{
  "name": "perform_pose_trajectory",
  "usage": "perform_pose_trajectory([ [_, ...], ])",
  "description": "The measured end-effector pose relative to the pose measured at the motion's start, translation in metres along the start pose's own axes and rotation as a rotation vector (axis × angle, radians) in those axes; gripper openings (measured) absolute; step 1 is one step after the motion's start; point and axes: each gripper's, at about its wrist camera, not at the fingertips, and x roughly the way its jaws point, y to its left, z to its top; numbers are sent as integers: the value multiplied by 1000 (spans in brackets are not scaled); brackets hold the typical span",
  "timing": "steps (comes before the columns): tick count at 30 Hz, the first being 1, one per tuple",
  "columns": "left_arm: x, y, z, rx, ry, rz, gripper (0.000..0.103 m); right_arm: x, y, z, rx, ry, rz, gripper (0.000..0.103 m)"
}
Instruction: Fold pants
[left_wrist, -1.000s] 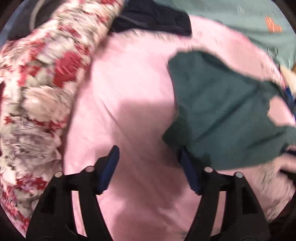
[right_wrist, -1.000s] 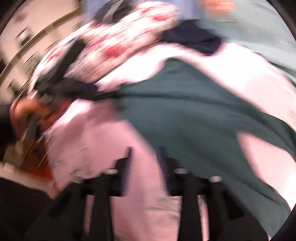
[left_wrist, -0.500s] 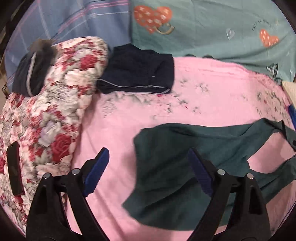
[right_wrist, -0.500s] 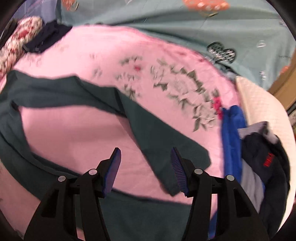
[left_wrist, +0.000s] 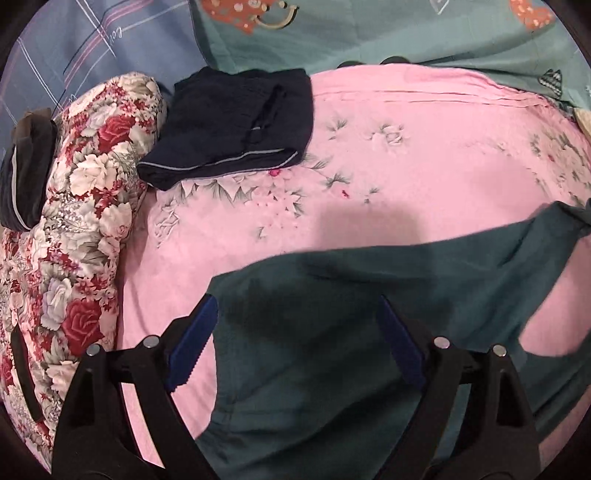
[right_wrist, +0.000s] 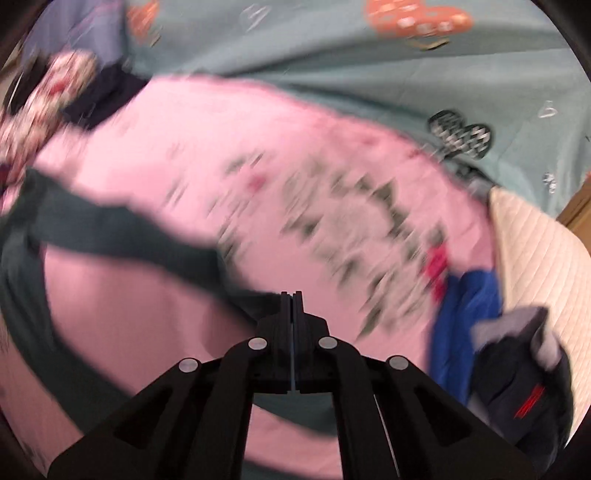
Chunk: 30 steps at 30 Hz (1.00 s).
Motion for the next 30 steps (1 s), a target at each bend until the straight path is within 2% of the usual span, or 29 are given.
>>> perform_pose_trajectory([
  [3, 21, 4, 13, -39, 14, -17, 88, 22, -39, 40, 76, -47, -96, 0],
  [5, 33, 5, 23, -31, 12, 24, 88, 43, -59, 53, 127, -35, -160, 0],
  [6, 36, 6, 27, -28, 10, 42, 88, 53, -65, 58, 137, -7, -206, 0],
  [7, 38, 7, 31, -27, 6, 59, 88, 71, -73, 59, 143, 67, -301, 1],
  [8, 38, 11, 35, -33, -3, 71, 88, 85, -77, 57, 143, 139, -358, 9],
  [9, 36, 15, 39, -40, -13, 69, 88, 89, -80, 55, 150, 168, -378, 19],
  [10, 34, 19, 41, -43, -25, 68, 88, 84, -76, 53, 171, 166, -376, 20],
  [11, 30, 25, 43, -40, -41, 73, 89, 75, -68, 53, 187, 135, -332, 27],
  [12, 28, 30, 43, -31, -52, 82, 90, 63, -50, 55, 179, 99, -262, 38],
  [14, 28, 45, 39, -21, -54, 113, 93, 49, -10, 59, 107, 66, -156, 47],
  [16, 32, 58, 35, -30, -36, 119, 93, 38, 37, 69, 8, 27, -12, 47],
  [19, 41, 74, 27, -22, -3, 52, 93, 27, 120, 86, -151, -21, 228, 47],
  [21, 49, 77, 22, 9, 20, -2, 93, 26, 159, 94, -217, -42, 328, 47],
  [23, 56, 77, 16, 35, 47, -102, 93, 28, 216, 105, -312, -65, 427, 47],
  [26, 66, 72, 9, 81, 63, -172, 91, 42, 281, 119, -411, -38, 532, 47],
  [27, 68, 70, 7, 97, 61, -198, 88, 48, 295, 123, -443, -28, 548, 47],
  [28, 69, 68, 7, 107, 62, -225, 78, 56, 319, 127, -499, -15, 561, 47],
  [30, 71, 67, 6, 118, 68, -273, 37, 68, 352, 129, -587, -5, 535, 47],
])
